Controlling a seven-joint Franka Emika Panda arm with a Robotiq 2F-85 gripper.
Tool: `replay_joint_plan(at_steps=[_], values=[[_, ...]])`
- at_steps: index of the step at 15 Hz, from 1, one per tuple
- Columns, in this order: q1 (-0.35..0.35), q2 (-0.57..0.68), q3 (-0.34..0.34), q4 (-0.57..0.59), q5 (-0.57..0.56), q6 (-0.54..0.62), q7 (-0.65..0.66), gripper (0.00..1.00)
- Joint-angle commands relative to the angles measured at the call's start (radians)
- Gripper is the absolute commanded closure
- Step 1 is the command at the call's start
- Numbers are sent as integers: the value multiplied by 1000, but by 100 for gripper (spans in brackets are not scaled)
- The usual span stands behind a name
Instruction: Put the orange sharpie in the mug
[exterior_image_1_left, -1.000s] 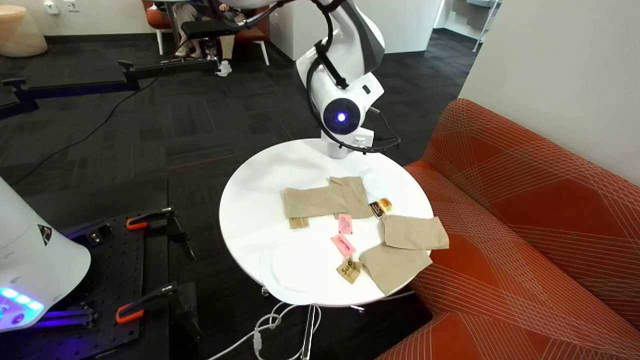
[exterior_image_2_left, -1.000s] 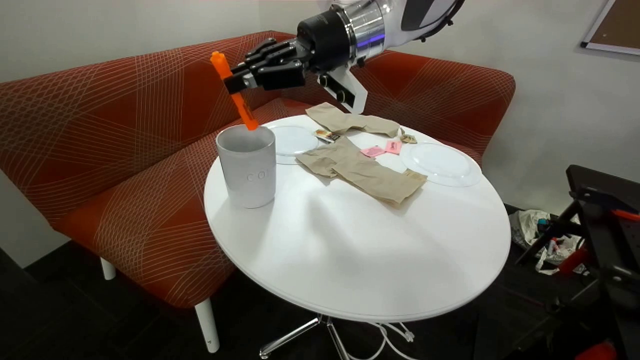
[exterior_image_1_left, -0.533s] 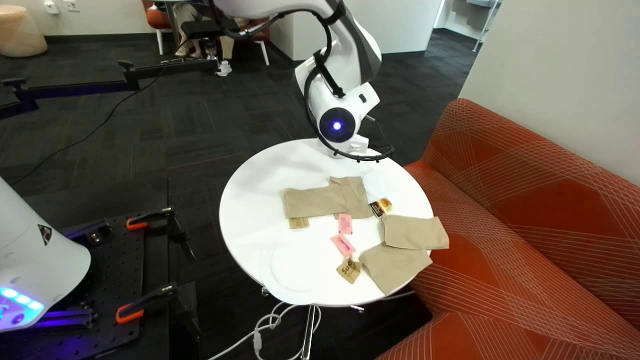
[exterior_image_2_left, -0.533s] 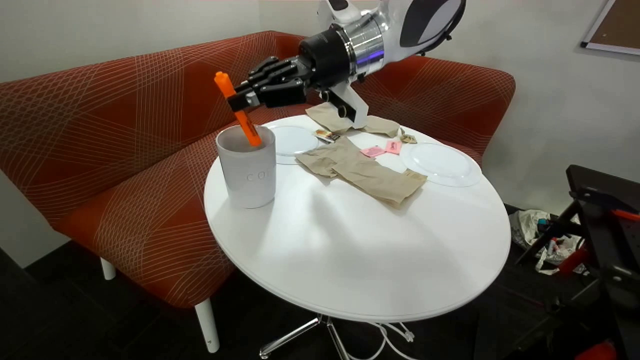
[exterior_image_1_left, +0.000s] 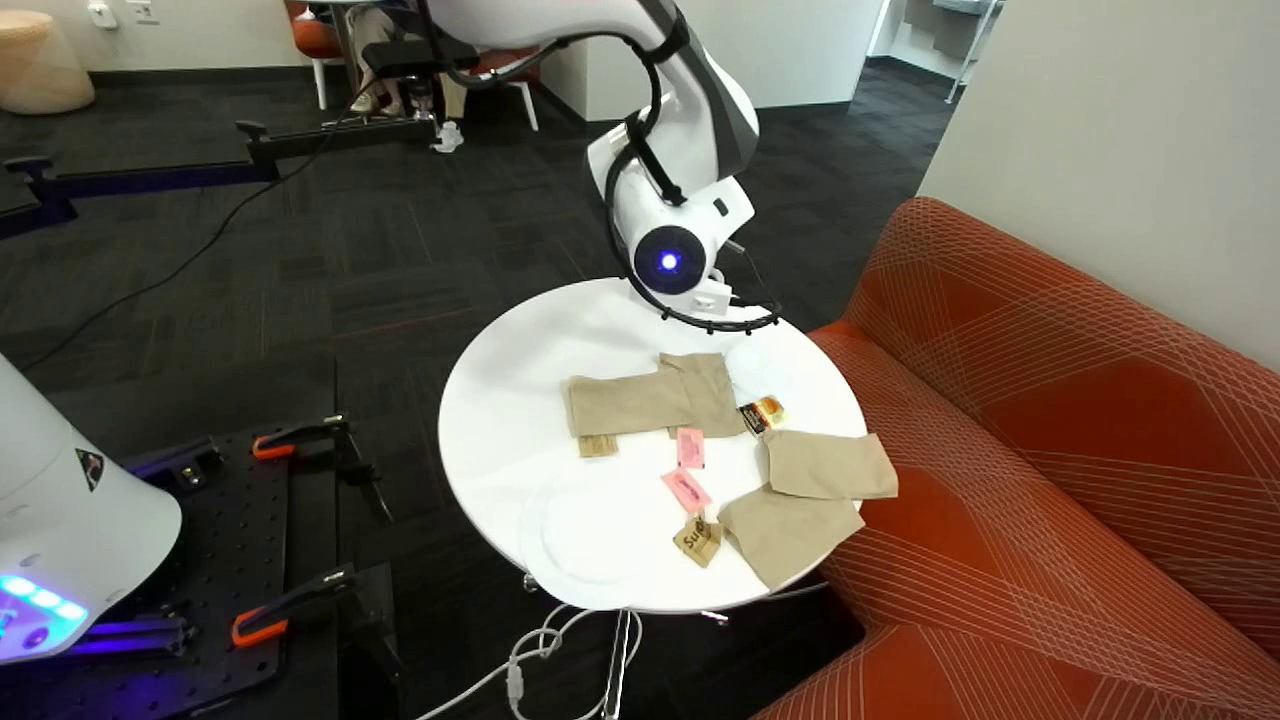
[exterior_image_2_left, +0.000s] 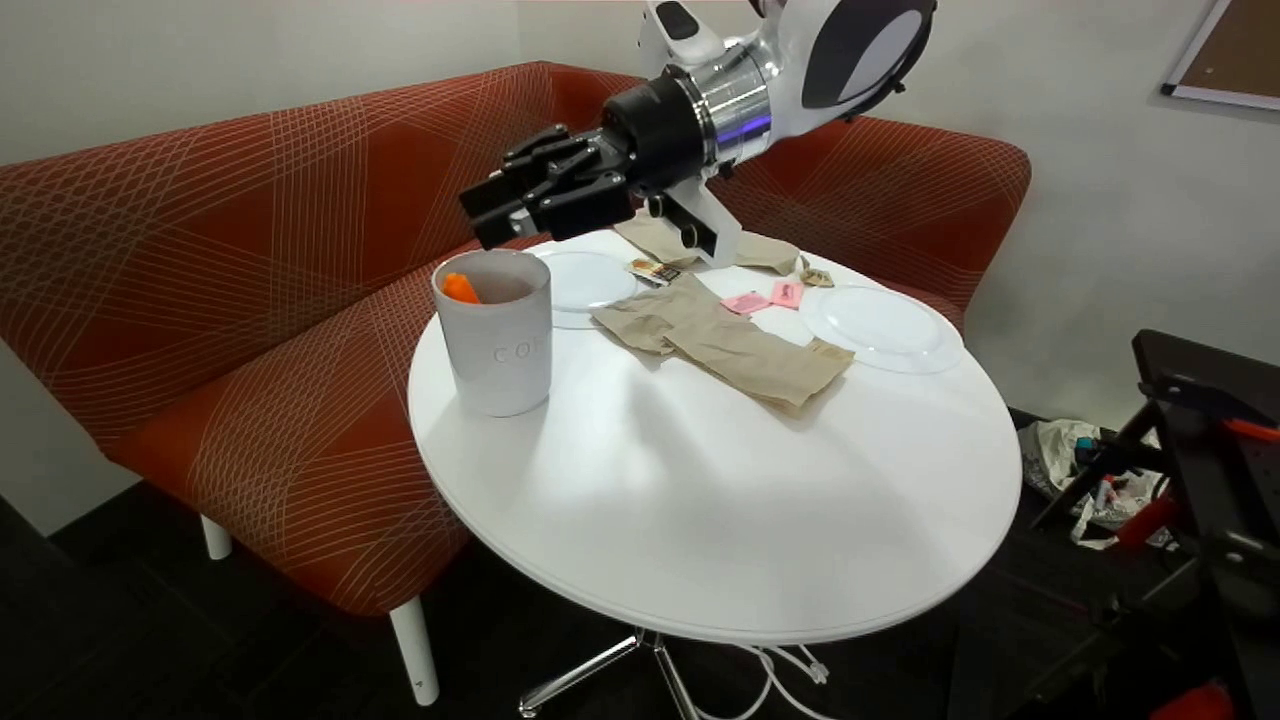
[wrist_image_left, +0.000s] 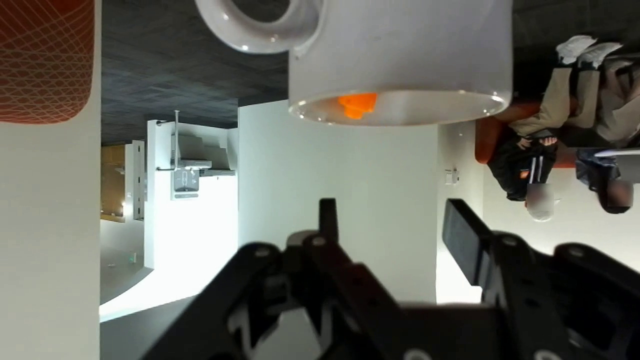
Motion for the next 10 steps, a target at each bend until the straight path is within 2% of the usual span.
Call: replay_joint_plan(at_steps=[1, 3, 8, 10], values=[[15, -18, -27, -23, 37, -40, -32, 10], [15, -18, -29, -24, 40, -44, -32, 0], [14, -23, -33, -27, 42, -72, -37, 0], [23, -2, -41, -2, 17, -51, 7, 0]])
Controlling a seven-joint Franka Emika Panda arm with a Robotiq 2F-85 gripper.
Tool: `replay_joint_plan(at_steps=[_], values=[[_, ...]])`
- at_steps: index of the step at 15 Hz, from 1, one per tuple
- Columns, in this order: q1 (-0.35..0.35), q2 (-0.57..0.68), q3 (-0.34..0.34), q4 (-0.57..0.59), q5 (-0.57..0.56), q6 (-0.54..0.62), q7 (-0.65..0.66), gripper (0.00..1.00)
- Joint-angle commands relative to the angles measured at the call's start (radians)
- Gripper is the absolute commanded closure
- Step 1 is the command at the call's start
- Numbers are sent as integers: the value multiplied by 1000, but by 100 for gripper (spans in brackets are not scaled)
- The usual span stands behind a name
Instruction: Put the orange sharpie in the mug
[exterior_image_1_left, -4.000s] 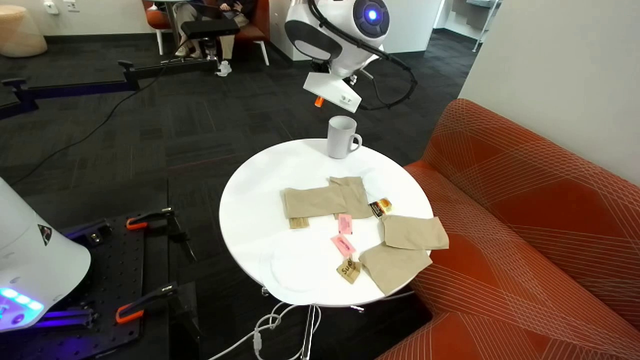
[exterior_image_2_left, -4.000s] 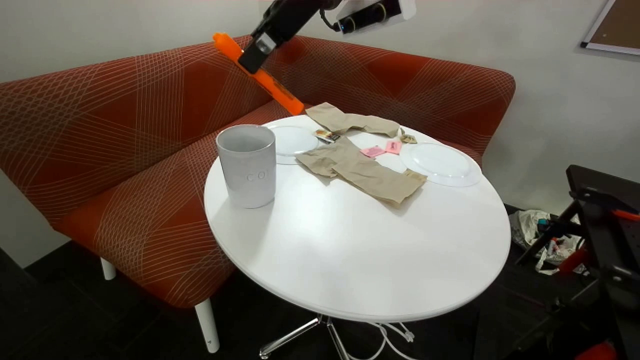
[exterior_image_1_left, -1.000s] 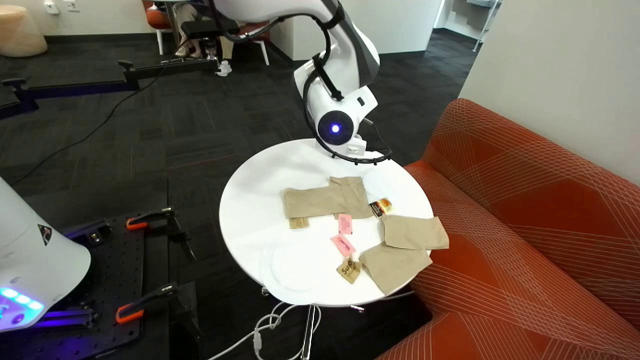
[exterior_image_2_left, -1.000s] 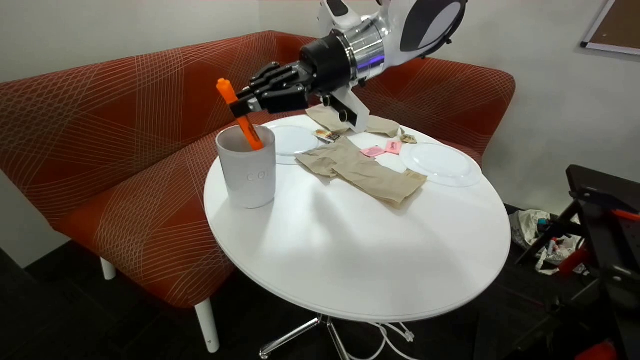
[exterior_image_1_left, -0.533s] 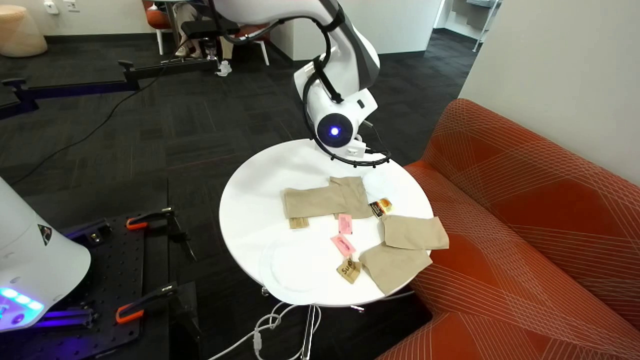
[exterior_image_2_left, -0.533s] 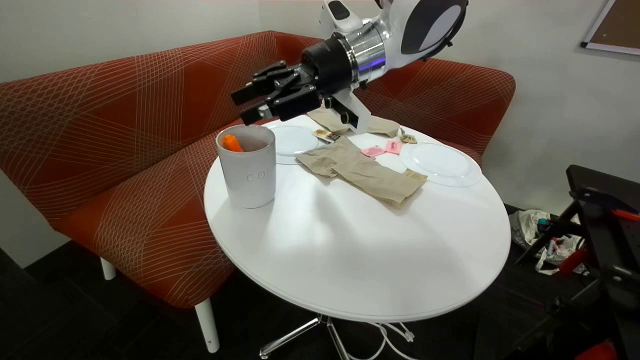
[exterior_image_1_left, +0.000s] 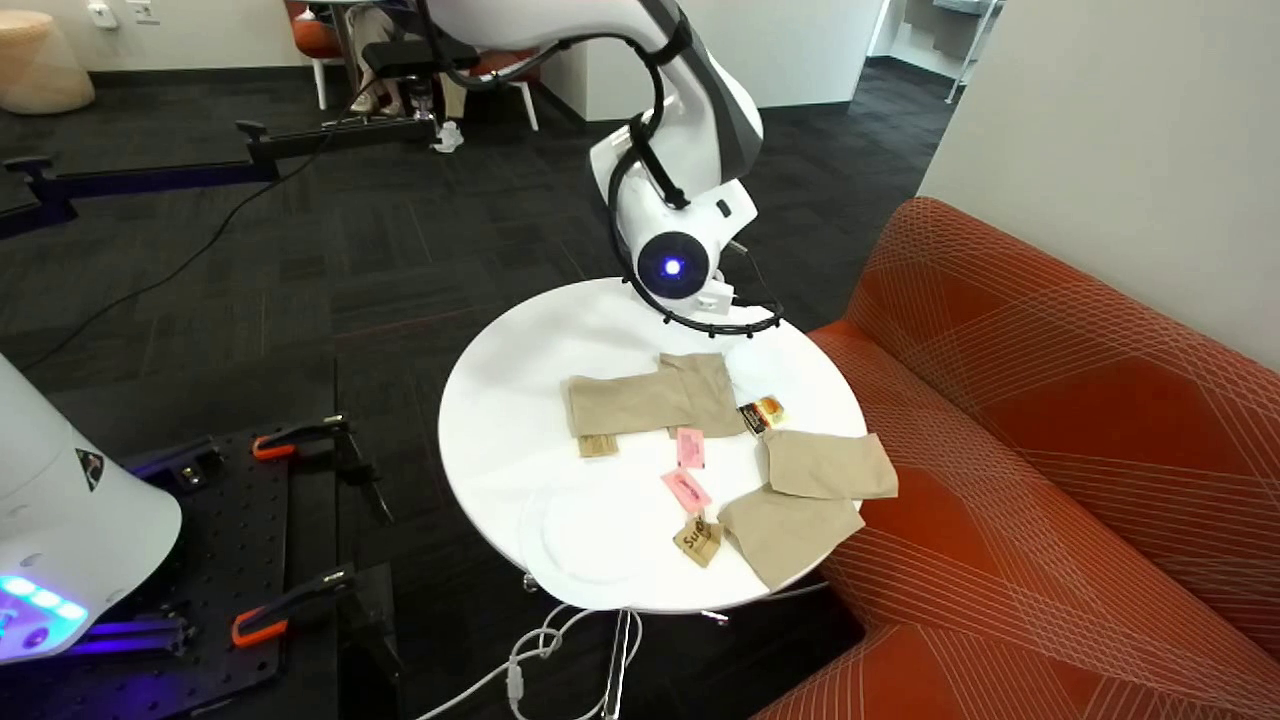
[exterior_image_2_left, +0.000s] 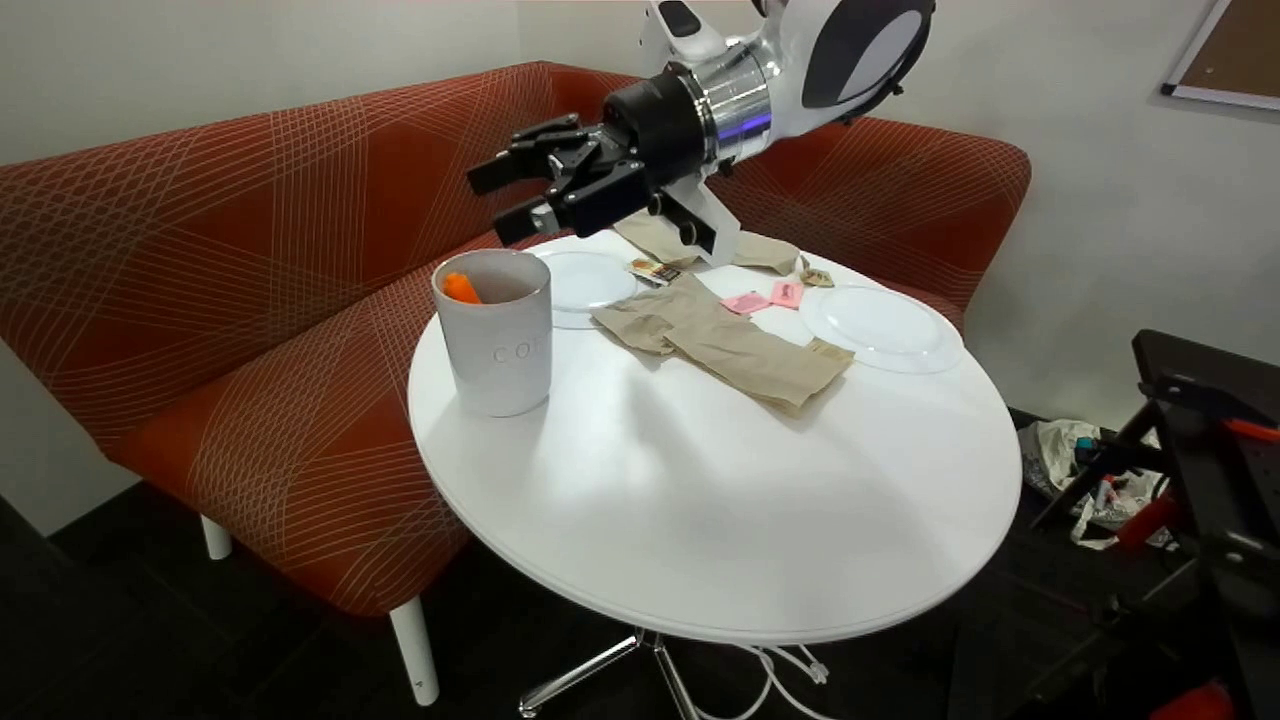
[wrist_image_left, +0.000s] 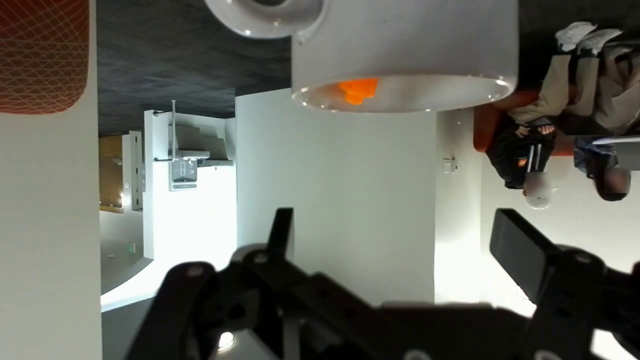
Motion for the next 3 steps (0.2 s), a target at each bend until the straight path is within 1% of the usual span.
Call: replay_joint_plan(at_steps=[1, 3], values=[[23, -2, -28, -1, 7, -13, 7, 0], [23, -2, -28, -1, 7, -14, 7, 0]])
